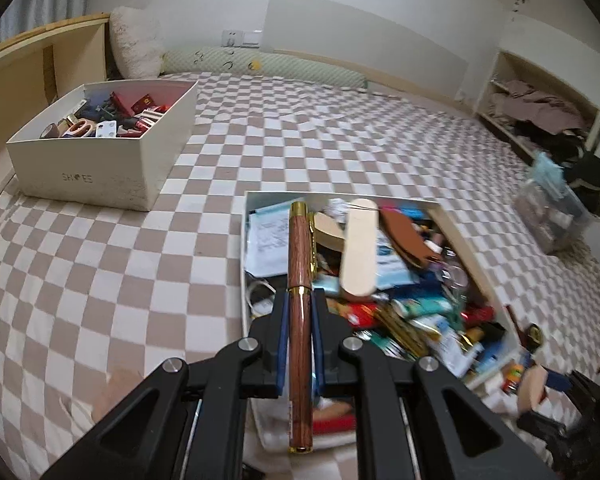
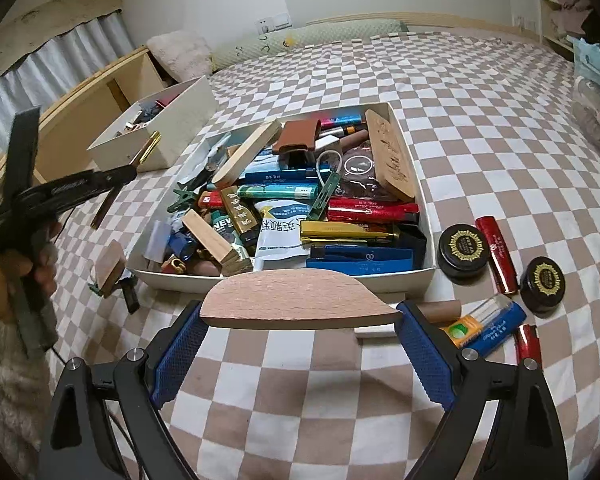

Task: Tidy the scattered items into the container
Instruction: 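Carry the fountain pen with the left tool while the right tool carries the curved wood over the tray, then lower the pen and curved wood into the tray and open both tools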

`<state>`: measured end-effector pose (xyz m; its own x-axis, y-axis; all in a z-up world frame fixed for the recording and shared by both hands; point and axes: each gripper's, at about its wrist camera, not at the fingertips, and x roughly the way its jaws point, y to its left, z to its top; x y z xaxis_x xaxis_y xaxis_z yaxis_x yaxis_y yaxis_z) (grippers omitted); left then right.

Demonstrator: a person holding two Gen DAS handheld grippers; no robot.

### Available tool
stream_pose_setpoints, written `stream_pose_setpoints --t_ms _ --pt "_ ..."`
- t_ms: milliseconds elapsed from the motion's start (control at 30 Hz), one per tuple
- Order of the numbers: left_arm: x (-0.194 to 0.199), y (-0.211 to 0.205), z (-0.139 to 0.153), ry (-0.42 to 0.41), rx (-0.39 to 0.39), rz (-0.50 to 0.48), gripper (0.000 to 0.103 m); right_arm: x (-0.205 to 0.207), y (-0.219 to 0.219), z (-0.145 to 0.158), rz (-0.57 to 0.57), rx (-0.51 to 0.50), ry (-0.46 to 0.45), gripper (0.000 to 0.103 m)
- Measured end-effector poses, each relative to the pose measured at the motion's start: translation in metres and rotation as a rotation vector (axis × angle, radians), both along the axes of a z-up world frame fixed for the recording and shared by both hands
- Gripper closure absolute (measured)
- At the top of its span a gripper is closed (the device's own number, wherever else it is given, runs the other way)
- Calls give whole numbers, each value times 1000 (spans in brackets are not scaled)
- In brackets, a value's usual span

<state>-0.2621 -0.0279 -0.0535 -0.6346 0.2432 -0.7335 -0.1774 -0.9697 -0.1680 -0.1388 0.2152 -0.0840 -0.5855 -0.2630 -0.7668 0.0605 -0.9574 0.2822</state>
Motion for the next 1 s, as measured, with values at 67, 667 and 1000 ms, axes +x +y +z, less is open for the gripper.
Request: stream_pose_setpoints --t_ms 67,667,1000 --pt "-12 3 -6 -9 -13 3 92 -3 0 -3 -2 -5 -5 9" --pt "-76 6 -39 -81 -29 78 92 -22 0 -16 -4 -7 -36 9" --pt "-76 4 -45 -82 -55 92 80 -24 0 -18 -9 -4 -44 9"
